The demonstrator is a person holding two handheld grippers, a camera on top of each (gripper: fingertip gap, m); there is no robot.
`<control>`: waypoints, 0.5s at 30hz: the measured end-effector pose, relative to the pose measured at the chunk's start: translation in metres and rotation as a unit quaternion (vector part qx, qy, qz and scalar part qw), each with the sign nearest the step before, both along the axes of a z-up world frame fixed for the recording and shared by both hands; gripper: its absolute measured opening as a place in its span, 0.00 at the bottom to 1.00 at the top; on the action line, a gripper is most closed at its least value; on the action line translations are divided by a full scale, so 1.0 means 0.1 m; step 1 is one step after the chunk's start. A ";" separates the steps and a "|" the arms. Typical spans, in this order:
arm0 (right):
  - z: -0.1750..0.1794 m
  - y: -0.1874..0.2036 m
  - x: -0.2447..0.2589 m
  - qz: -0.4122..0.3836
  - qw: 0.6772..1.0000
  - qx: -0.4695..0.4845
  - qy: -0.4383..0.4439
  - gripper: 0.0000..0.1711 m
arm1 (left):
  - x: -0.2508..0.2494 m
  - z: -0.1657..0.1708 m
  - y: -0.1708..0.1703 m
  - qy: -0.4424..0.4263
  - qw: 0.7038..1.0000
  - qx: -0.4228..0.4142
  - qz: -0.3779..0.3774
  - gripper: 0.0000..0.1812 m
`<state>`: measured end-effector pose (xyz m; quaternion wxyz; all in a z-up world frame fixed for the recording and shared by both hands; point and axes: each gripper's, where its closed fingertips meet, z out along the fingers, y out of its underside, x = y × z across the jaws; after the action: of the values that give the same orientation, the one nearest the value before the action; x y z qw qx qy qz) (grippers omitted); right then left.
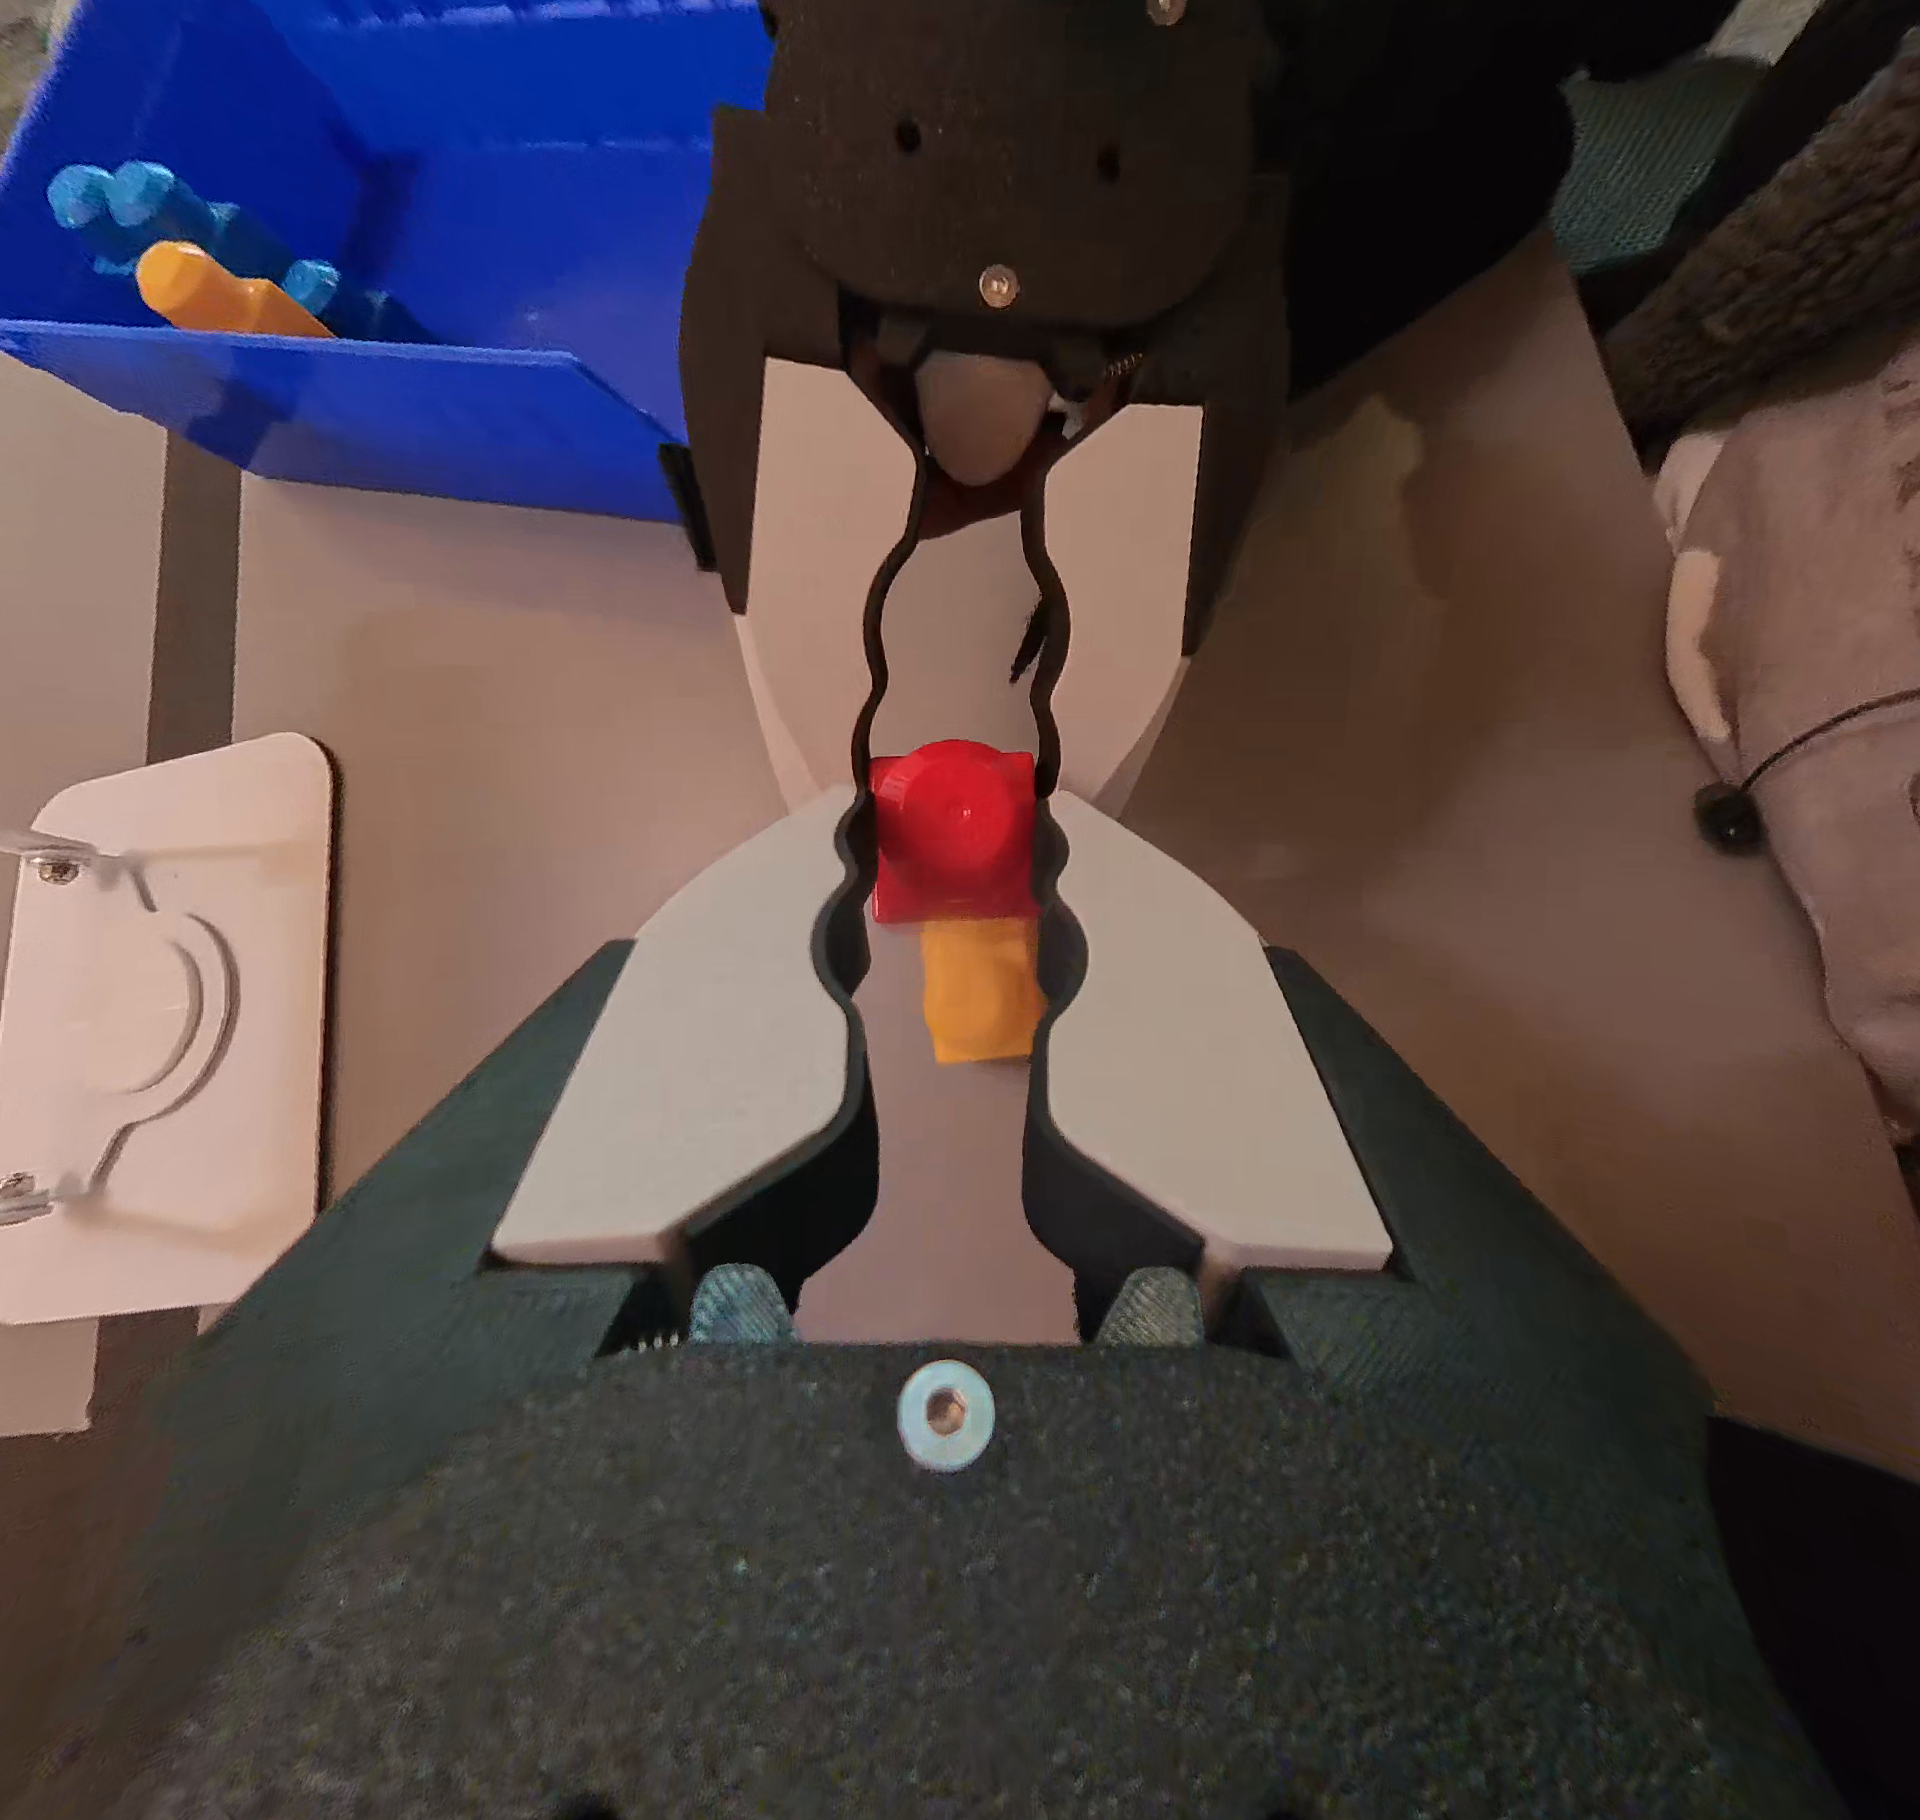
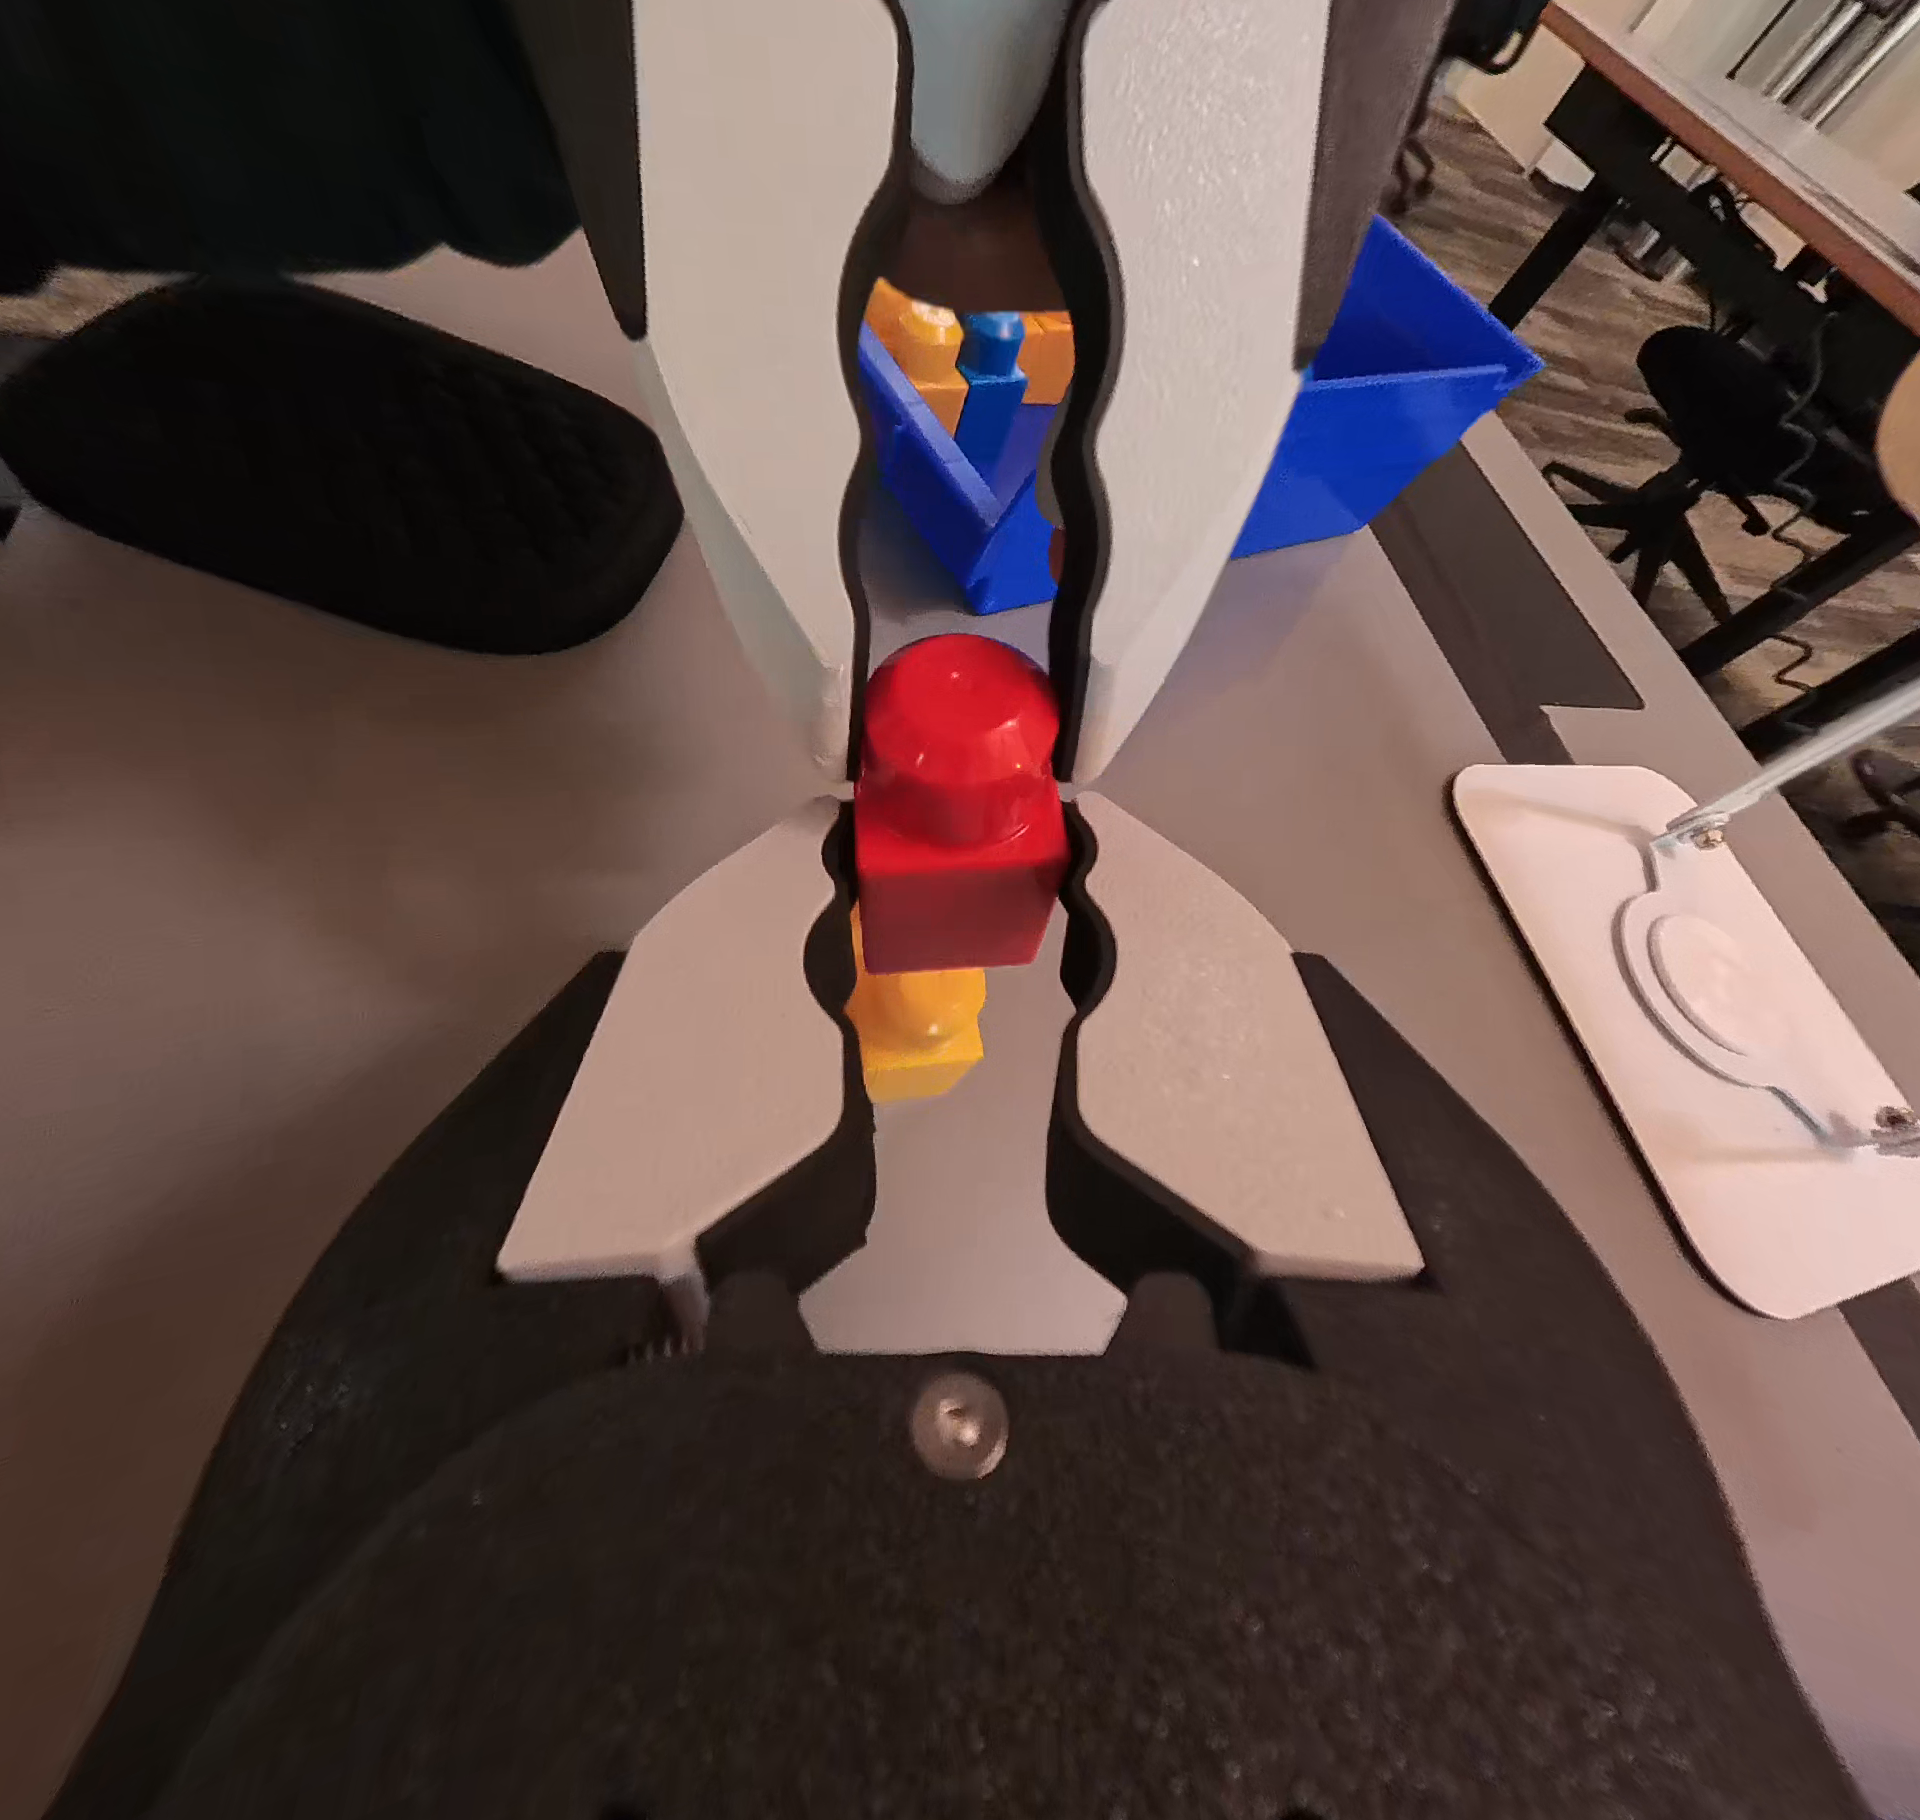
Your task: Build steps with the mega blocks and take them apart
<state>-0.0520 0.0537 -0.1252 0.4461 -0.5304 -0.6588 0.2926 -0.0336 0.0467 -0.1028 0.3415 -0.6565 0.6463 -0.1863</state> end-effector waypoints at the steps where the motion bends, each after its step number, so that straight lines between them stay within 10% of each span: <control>1: 0.01 0.03 0.04 0.001 1.000 -0.003 -0.001 0.21 | 0.02 0.03 0.02 -0.018 1.000 -0.001 0.008 0.17; 15: -0.69 0.26 0.64 0.022 0.991 -0.104 -0.081 0.21 | -0.28 -0.60 0.15 -0.069 0.991 -0.054 0.104 0.29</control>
<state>0.0117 0.0797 -0.1945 0.3269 -0.5812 -0.6702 0.3258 -0.0621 0.0618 -0.1632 0.3667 -0.7234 0.5380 -0.2296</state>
